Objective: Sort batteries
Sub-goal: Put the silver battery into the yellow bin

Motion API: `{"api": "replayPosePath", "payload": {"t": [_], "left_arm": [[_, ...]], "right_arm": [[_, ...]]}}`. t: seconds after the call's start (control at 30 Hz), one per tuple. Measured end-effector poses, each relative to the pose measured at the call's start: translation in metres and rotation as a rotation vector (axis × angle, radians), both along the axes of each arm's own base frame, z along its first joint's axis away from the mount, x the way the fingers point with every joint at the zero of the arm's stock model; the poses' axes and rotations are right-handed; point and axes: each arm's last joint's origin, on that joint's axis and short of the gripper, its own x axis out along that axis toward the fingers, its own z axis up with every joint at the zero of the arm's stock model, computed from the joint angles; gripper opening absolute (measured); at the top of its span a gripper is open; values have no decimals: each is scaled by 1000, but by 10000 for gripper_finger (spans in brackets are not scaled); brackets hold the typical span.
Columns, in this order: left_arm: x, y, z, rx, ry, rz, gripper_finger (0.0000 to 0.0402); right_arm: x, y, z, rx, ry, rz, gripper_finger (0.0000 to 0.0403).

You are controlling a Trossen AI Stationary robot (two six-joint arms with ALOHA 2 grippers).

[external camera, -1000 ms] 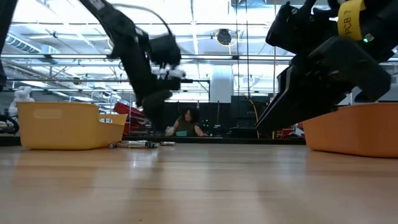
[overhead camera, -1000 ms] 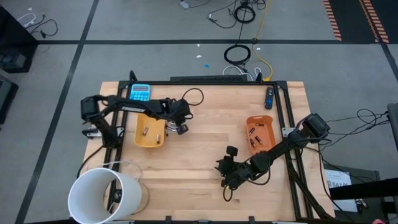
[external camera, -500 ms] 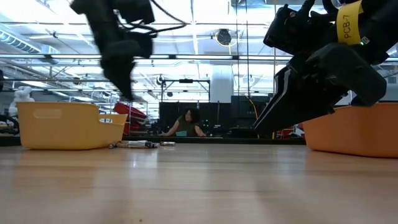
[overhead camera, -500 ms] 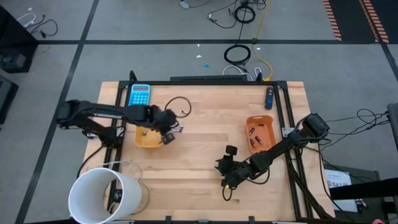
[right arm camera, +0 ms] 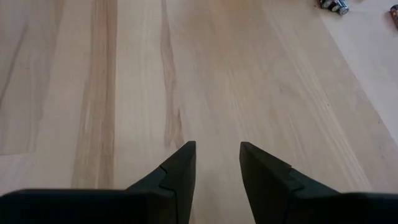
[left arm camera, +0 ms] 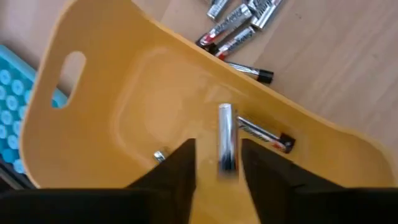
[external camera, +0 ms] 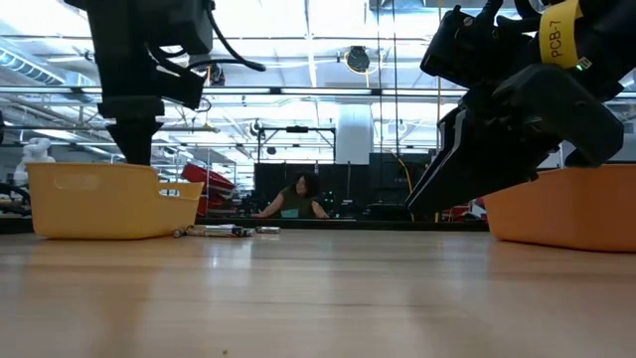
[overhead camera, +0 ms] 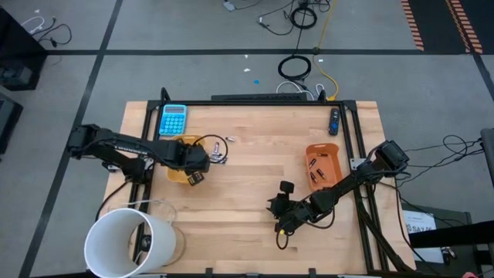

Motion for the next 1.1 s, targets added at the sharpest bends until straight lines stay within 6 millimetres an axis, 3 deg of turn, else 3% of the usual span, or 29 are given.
{"api": "replayPosePath", "payload": {"t": [0.2, 0.33, 0.5, 0.8, 1.1], "left_arm": [[2, 2, 8, 92, -6, -8, 221], [17, 3, 24, 229, -112, -69, 227], [45, 10, 30, 251, -290, -191, 228], [79, 71, -4, 120, -340, -223, 212], [87, 124, -34, 66, -366, -217, 173]], "right_arm": [[0, 0, 0, 20, -6, -17, 115], [0, 1, 0, 45, -19, -36, 115], [1, 1, 2, 68, -42, -55, 115], [2, 10, 6, 80, -108, -38, 115], [-2, 15, 6, 42, -120, -40, 115]]}}
